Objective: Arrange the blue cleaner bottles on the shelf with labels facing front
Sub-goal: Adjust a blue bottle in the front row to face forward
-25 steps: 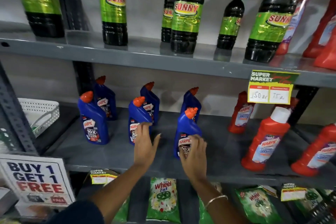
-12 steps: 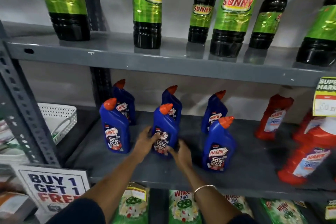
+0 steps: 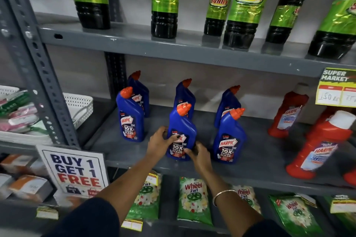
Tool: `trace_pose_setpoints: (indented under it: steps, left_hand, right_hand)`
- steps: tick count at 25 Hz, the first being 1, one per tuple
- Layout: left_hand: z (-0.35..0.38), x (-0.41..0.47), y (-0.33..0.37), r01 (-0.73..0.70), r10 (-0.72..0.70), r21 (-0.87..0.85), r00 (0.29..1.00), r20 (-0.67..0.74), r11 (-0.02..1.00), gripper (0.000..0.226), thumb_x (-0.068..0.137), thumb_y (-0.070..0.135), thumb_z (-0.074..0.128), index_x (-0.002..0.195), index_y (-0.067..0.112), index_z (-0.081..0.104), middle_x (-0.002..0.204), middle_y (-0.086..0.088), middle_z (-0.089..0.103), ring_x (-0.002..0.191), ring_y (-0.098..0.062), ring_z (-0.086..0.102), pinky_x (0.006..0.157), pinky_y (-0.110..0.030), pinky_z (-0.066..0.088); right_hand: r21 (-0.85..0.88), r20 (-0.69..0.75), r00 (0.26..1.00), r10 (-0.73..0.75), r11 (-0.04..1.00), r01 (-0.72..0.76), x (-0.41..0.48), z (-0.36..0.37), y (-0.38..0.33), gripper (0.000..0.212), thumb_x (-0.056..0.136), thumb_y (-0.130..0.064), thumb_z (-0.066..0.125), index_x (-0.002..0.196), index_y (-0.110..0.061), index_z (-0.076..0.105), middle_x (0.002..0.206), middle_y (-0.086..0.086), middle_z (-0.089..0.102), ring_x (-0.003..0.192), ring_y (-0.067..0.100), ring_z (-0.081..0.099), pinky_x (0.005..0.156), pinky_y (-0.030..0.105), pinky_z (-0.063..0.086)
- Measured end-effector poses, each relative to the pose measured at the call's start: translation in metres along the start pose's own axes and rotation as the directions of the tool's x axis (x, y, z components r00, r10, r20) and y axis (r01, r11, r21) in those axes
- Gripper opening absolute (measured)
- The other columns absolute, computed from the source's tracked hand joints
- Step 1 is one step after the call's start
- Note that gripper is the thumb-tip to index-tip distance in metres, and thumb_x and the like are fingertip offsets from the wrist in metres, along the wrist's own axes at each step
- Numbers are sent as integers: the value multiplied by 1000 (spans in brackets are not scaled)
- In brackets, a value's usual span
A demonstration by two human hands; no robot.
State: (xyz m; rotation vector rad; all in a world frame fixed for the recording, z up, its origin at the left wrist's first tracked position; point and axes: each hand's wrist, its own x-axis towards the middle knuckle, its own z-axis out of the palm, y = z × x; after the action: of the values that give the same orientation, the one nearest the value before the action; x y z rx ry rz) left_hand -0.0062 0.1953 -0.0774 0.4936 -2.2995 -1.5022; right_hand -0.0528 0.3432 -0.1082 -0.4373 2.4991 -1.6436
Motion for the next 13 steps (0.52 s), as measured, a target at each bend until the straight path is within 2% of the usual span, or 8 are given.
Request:
trace_pose_setpoints:
  steps: [3,5,7,9,11,13]
  left_hand:
    - [0,-9,6,20,-19,-39,1000,17,999,49,77,25,67,119,9,46,116,-13,63,106,-28,61,90,-45,53]
    - [-4,-18,6,61,-63,-84,998,-21,995,59,78,24,67,126,7,38,123,-14,55,113,-29,55,93,-43,49]
    - [-14,-25,0,81,-94,-115,989,-112,990,58,79,23,66,126,5,37,127,-14,51,117,-28,51,95,-40,45]
    - [-33,-31,-4,74,-102,-128,970,-222,989,53,79,22,66,123,5,41,122,-11,53,114,-28,53,92,-37,45]
    - [-58,-29,-9,60,-89,-98,943,-321,993,43,79,24,65,116,9,46,114,-10,57,105,-28,57,87,-39,47]
    - [-82,-21,-12,53,-82,-86,920,-382,995,37,82,19,62,114,9,47,116,-13,55,105,-29,56,89,-41,47]
  right_hand:
    - [0,-18,1000,9,1000,-9,-6,-2,-7,45,78,-16,68,117,-2,50,117,18,63,106,28,61,80,30,48]
    - [-4,-136,990,-31,1000,31,-14,-3,-7,47,76,-19,70,115,-8,47,118,14,61,107,27,59,85,38,52]
    - [-123,-270,956,-112,989,81,-26,-2,-10,40,77,-21,68,110,-13,48,115,7,57,100,23,59,77,38,54]
    - [-225,-320,923,-212,964,143,-38,6,-20,30,80,-20,63,106,-15,49,111,4,56,94,21,59,67,33,52]
    - [-289,-255,922,-292,933,216,-45,21,-33,25,82,-21,61,104,-16,50,109,2,57,94,21,60,66,31,49]
    - [-314,-136,928,-347,904,292,-45,42,-46,24,82,-22,60,103,-15,52,104,0,59,91,20,60,67,29,45]
